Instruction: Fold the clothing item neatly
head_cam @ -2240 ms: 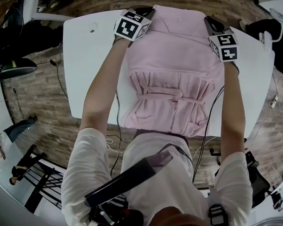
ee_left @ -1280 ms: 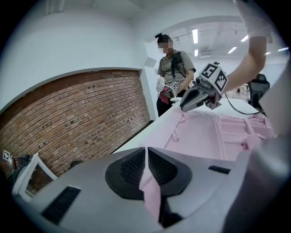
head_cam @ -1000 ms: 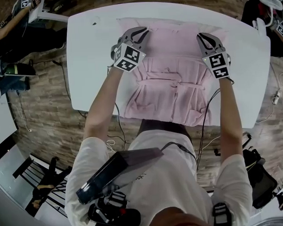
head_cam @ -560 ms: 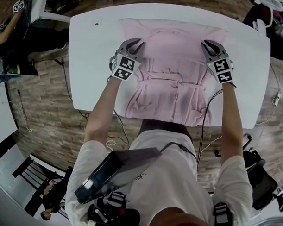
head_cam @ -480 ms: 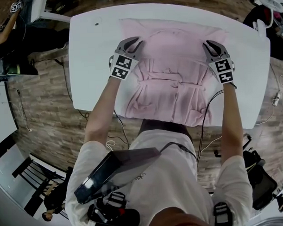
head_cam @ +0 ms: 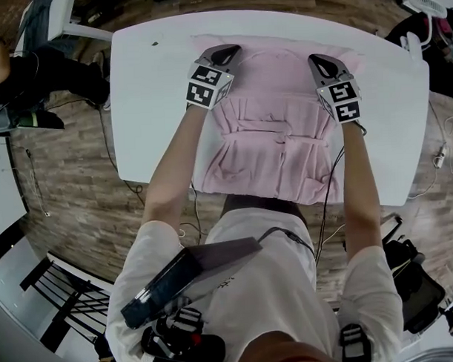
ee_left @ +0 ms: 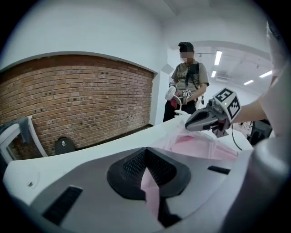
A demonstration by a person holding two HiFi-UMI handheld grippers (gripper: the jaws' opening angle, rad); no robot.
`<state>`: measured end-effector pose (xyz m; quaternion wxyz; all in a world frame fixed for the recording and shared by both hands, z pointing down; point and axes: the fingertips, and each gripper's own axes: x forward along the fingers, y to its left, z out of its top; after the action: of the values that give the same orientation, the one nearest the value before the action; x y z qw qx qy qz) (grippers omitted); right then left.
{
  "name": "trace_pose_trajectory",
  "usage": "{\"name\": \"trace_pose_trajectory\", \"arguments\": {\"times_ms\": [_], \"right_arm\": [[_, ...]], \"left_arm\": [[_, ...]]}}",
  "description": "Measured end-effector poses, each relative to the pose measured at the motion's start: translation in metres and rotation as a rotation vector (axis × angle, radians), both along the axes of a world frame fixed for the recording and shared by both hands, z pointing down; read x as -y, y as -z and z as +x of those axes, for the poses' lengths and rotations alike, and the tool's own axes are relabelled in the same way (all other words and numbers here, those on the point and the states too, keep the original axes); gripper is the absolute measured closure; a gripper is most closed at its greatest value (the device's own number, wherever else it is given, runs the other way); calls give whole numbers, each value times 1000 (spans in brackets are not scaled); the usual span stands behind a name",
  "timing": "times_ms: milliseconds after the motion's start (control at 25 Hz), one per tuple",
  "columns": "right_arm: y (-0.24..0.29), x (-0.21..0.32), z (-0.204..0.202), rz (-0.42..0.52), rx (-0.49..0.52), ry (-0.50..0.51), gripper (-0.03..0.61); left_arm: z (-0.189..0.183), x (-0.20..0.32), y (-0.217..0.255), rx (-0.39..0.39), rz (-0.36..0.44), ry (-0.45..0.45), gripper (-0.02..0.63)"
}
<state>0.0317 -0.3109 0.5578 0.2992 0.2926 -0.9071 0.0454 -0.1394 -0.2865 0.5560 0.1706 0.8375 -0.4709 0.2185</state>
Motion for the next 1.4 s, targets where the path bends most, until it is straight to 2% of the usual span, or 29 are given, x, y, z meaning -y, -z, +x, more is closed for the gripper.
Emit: {"name": "trace_pose_trajectory", "arguments": {"times_ms": [120,240,360,440,680,880,1080,1400], "right_arm": [[-12,-1,-16,-41,-25,26,571],[-29,-9,-16,-84,-86,73,571],[-43,-15,-8,-108,-156,93,571],[-50,-14,-1,-115,-187,89,571],[-54,-2,17,-114,-199,37,574],[-55,11,22,-117,-131,-26,574],[-59,13,22,-106,-126,-23,574],[-57,40,11,-86,-133,-38,574]], "left_arm": [[23,9,-7,17,-66,-118,612],[38,-1,-32,106,-159,-265,612],[30,-14,-54,182,-219,-322,612],[24,-16,-61,189,-232,-318,612],[22,-15,-62,121,-220,-256,612],[24,-7,-64,164,-162,-210,612],[23,-6,-67,163,-161,-205,612],[11,28,-65,140,-169,-190,612]]}}
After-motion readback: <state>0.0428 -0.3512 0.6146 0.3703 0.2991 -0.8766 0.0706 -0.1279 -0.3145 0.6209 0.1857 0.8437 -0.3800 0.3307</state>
